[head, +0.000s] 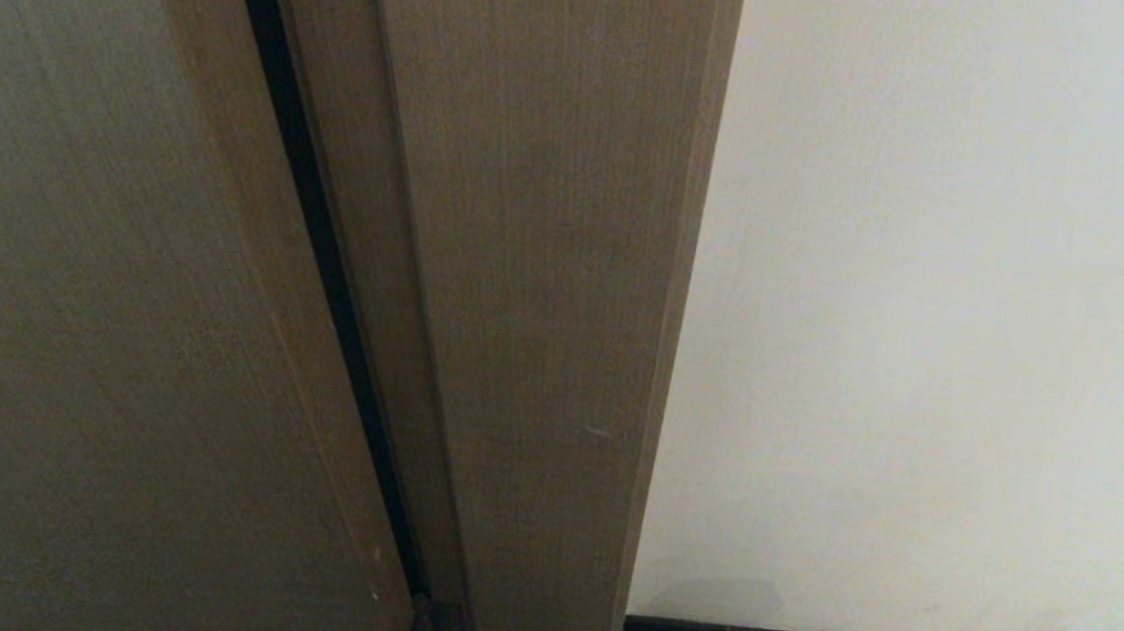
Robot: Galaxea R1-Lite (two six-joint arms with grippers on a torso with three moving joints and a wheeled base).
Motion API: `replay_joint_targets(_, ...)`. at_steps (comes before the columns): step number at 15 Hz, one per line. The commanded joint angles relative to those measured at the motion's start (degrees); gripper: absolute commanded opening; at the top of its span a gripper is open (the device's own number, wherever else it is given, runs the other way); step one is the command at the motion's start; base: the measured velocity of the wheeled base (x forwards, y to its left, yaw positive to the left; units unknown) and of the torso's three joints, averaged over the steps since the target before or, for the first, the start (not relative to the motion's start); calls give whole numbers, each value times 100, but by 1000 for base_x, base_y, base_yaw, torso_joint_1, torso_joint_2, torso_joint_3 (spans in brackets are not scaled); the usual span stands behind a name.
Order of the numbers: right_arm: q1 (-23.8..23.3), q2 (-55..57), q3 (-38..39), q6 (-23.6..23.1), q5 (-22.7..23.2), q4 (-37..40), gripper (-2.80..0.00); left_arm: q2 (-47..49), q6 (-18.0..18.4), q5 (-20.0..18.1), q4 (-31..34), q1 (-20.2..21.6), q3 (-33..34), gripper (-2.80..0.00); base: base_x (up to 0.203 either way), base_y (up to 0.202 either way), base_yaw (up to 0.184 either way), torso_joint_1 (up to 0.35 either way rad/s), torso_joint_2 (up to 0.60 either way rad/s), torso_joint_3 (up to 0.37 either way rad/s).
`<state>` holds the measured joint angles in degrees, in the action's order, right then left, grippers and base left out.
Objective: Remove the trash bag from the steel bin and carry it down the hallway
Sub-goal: Put the trash bag at the door
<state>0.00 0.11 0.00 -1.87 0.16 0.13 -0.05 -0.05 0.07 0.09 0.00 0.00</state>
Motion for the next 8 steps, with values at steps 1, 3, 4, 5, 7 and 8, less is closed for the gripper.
replay_joint_targets(1, 0, -2, 0, -7, 2, 4, -280, 5, -4, 2, 0, 0, 0, -280, 0, 0, 0, 0, 0, 0)
replay_joint_targets(3, 0, -2, 0, -31, 11, 2, -280, 5, 0, 2, 0, 0, 0, -280, 0, 0, 0, 0, 0, 0)
replay_joint_targets(4, 0, -2, 0, -60, 37, 13, -280, 5, -4, 2, 0, 0, 0, -280, 0, 0, 0, 0, 0, 0)
replay_joint_targets(5, 0, -2, 0, -59, 19, 13, -280, 5, -4, 2, 0, 0, 0, -280, 0, 0, 0, 0, 0, 0)
replay_joint_targets(7, 0, -2, 0, -7, 11, 4, -280, 5, 5, 2, 0, 0, 0, -280, 0, 0, 0, 0, 0, 0)
replay_joint_targets(8, 0, -2, 0, -14, 11, 4, -280, 5, 5, 2, 0, 0, 0, -280, 0, 0, 0, 0, 0, 0)
